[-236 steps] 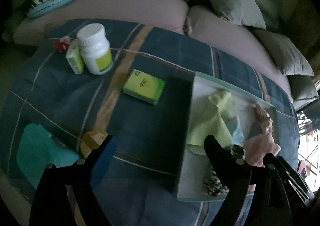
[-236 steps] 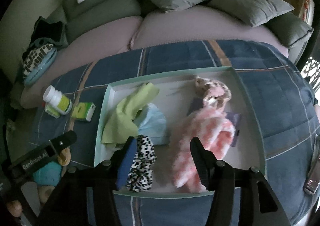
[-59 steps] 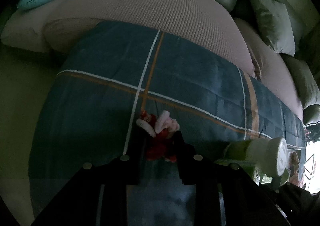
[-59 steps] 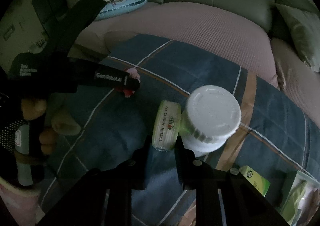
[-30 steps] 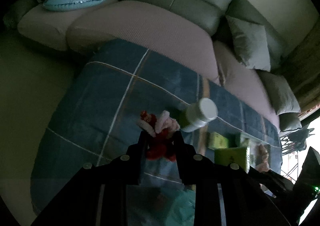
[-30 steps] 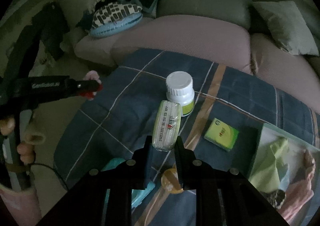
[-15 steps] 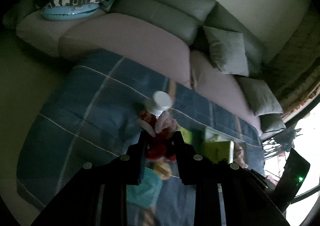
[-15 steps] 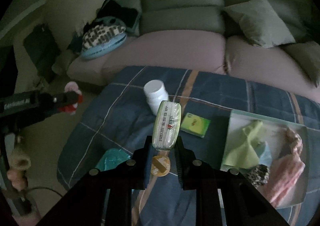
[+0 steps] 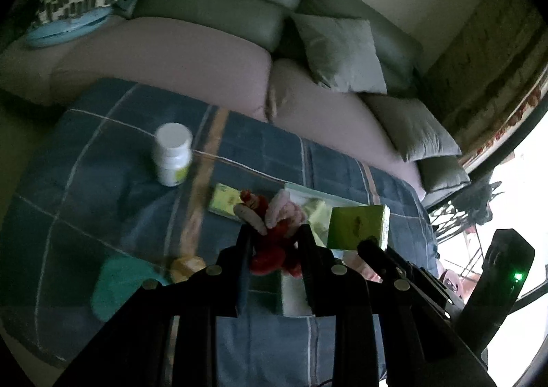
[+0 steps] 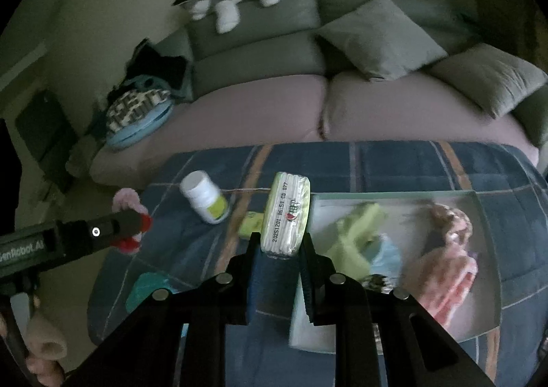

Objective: Organize soft objects
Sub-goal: 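Carry the red clip and white package over the white tray with both tools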

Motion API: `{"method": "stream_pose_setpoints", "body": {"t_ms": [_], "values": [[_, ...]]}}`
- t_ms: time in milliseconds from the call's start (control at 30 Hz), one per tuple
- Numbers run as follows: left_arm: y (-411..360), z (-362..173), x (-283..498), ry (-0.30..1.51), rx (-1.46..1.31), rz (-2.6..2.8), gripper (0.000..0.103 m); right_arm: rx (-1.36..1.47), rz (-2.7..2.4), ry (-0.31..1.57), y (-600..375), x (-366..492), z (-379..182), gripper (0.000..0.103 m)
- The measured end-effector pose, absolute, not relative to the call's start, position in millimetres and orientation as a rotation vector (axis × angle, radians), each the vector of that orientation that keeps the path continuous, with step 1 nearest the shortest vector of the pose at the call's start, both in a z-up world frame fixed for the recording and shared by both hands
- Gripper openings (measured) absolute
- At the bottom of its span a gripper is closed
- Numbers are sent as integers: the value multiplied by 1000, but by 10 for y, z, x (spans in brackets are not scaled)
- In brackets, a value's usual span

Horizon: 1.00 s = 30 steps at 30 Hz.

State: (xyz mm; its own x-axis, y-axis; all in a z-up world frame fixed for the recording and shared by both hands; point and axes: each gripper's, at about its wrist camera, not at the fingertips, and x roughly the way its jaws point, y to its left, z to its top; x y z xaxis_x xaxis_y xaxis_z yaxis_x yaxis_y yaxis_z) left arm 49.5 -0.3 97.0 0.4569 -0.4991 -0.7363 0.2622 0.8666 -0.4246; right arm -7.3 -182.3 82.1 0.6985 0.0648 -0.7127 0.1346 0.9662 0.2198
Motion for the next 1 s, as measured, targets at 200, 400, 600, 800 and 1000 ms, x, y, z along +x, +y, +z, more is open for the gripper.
{"method": "stream_pose_setpoints", "body": {"t_ms": [200, 400, 600, 800, 1000], "values": [[-457, 831, 591, 1020, -239, -511, 28, 311, -141, 797, -2334, -149, 698, 22], [-813, 713, 664, 1033, -210, -543, 28, 383, -218, 801, -2790, -227, 599, 22], [-1113, 541, 766, 1057, -190, -560, 28, 444, -272, 784, -3103, -264, 530, 22], [-1282, 403, 879, 1077, -173, -552, 28, 497, -300, 777, -3318, -250, 448, 22], [-1401, 283, 1017, 1094, -154, -540, 28, 531, -295, 772, -3400, -180, 386, 22]]}}
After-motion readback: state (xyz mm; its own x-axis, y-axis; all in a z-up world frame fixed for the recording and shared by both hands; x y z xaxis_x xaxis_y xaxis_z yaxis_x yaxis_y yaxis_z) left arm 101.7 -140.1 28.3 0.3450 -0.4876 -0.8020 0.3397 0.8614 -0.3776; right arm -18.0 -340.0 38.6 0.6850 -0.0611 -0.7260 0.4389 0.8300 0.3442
